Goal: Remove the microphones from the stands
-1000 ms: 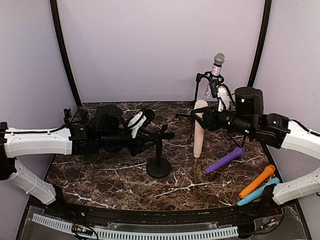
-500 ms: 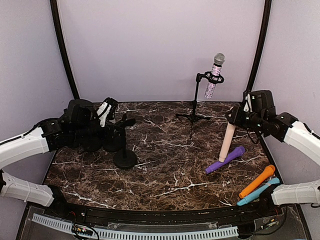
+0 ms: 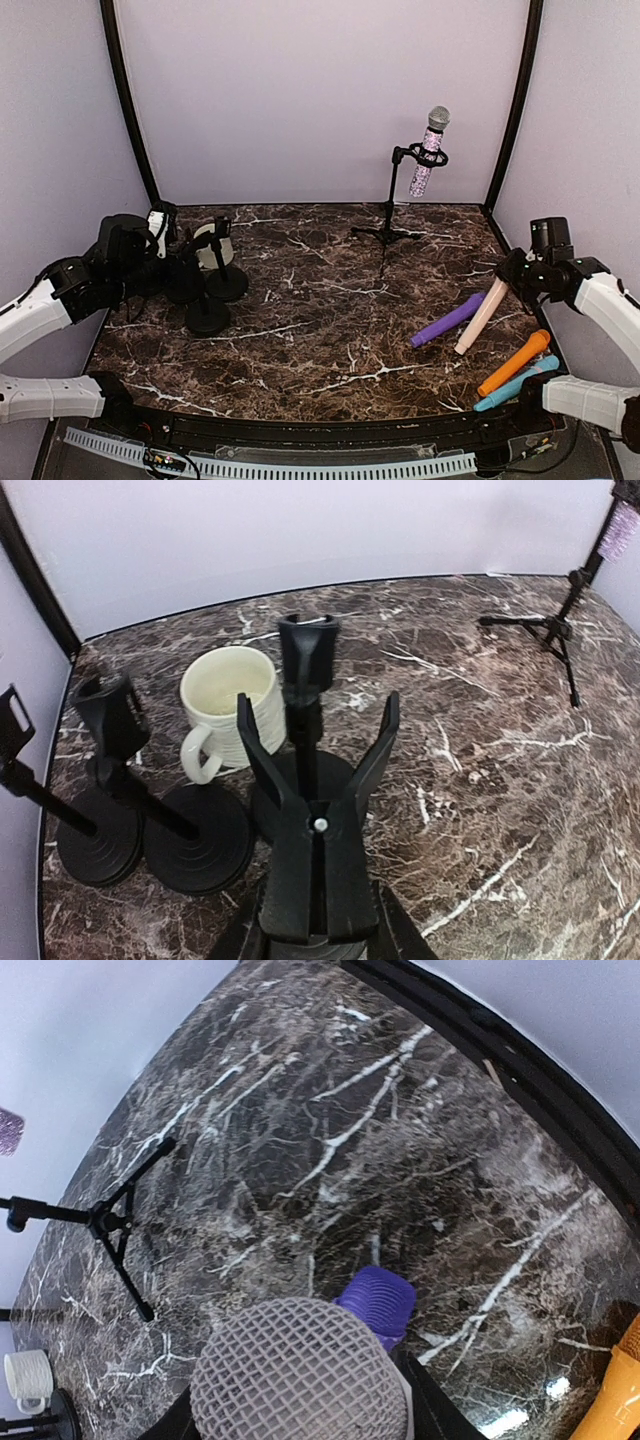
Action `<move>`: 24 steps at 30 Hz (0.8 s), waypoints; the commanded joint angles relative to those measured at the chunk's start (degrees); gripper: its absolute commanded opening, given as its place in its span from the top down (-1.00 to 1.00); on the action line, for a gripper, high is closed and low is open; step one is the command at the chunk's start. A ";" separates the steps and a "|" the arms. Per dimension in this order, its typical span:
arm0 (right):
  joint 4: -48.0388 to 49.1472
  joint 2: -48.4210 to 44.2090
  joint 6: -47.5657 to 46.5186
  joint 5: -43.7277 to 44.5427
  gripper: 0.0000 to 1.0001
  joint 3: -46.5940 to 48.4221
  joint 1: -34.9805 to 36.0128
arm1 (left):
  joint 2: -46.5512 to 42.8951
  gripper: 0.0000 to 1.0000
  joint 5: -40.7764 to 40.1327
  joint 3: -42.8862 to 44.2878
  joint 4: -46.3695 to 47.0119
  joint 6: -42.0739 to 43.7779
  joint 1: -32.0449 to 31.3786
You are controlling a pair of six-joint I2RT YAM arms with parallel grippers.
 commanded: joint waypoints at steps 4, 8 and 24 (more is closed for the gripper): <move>1.34 -2.93 7.40 -2.97 0.55 -6.80 -4.80 | -0.67 0.97 -10.18 -3.14 -0.07 -3.52 0.90; 1.09 -2.94 9.01 -0.63 0.51 -8.99 -5.01 | -0.73 0.84 -9.89 -3.92 0.39 -4.03 0.95; 4.66 -1.45 13.55 3.08 0.02 -14.35 -5.03 | -3.47 -0.30 -3.42 -1.62 0.18 -2.65 0.90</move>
